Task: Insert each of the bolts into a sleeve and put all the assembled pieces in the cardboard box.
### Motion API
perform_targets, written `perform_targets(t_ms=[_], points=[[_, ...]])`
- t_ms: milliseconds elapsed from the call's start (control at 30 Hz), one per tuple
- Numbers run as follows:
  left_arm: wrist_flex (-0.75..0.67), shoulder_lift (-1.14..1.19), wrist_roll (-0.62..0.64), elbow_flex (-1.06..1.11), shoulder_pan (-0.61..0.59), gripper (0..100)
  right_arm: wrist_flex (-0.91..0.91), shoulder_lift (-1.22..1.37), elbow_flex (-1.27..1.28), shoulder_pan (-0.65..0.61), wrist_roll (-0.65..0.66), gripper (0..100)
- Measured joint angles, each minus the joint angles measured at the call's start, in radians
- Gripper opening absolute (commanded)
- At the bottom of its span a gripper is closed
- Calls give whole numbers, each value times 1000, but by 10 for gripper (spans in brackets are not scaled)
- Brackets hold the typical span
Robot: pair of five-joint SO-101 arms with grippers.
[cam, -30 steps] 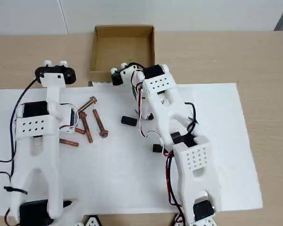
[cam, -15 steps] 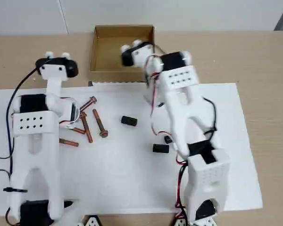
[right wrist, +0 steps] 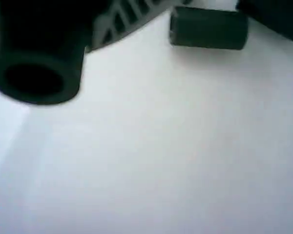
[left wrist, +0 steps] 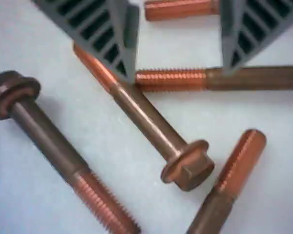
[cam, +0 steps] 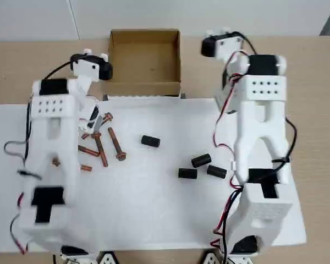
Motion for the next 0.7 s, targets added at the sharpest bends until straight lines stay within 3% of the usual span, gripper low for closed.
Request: perform_targets(t_ms=[300, 700], points=[[106, 276, -166, -342, 0, 119, 5, 0, 0, 40, 0, 2], [120, 358, -245, -425, 49, 119, 5, 0, 0, 38, 0, 3]])
